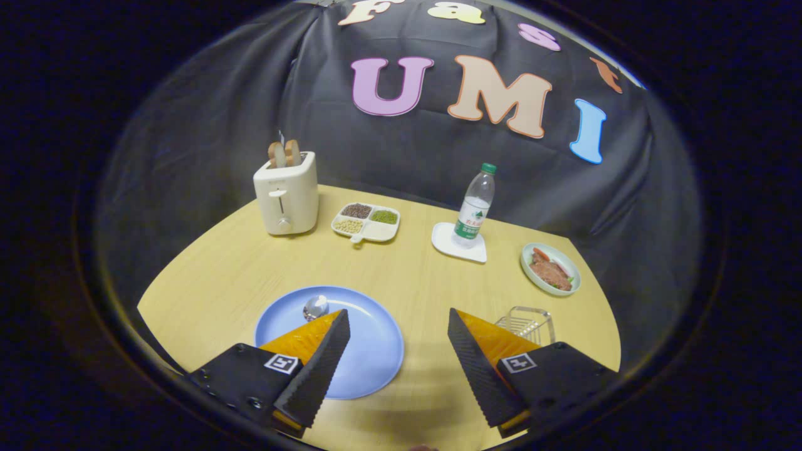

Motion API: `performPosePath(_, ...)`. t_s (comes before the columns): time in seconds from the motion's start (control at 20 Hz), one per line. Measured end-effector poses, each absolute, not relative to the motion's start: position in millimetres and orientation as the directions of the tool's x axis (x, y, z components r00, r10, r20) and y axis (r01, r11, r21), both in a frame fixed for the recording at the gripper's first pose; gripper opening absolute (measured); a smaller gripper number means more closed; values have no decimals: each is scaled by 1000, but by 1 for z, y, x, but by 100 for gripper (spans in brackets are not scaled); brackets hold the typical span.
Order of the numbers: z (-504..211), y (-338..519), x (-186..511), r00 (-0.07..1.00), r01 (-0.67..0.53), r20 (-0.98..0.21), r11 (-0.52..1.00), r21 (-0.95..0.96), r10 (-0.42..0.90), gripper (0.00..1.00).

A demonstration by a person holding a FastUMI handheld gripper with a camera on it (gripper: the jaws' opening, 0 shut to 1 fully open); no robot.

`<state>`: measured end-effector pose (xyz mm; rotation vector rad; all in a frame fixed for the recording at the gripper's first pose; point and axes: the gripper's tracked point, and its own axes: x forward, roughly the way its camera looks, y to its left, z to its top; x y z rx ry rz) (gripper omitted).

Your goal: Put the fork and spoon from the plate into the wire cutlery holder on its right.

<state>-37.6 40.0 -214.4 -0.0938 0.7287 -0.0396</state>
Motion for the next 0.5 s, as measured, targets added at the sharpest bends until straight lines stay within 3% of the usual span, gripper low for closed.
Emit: performPosePath(0.5,-281,108,-66,609,-97,-792,995,-38,29,100)
